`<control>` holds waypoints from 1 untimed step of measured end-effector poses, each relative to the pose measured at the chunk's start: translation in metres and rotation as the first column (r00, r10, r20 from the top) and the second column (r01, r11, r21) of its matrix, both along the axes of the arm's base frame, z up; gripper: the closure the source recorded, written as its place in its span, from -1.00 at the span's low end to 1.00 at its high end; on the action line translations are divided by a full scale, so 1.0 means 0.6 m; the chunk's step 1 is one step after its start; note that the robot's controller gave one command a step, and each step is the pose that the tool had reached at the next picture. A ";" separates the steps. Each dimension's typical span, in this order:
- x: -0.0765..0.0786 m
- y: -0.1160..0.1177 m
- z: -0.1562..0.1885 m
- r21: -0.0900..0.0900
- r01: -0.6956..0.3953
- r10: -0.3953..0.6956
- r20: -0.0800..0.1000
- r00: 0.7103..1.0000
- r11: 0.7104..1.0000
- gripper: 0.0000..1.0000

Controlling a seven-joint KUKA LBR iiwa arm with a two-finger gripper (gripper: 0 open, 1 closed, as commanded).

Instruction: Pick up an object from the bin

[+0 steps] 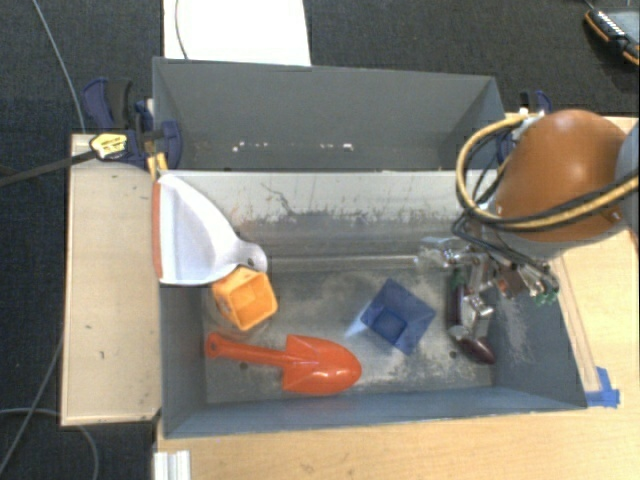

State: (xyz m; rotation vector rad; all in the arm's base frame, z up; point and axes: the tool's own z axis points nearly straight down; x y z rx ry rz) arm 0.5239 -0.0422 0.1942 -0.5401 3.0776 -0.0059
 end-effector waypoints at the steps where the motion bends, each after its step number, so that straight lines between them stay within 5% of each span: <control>1: -0.039 0.011 -0.182 0.002 0.120 -0.120 -0.007 0.993 0.993 -1.00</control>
Offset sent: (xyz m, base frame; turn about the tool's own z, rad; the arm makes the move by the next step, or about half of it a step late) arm -0.0012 0.0105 -0.1242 -0.1328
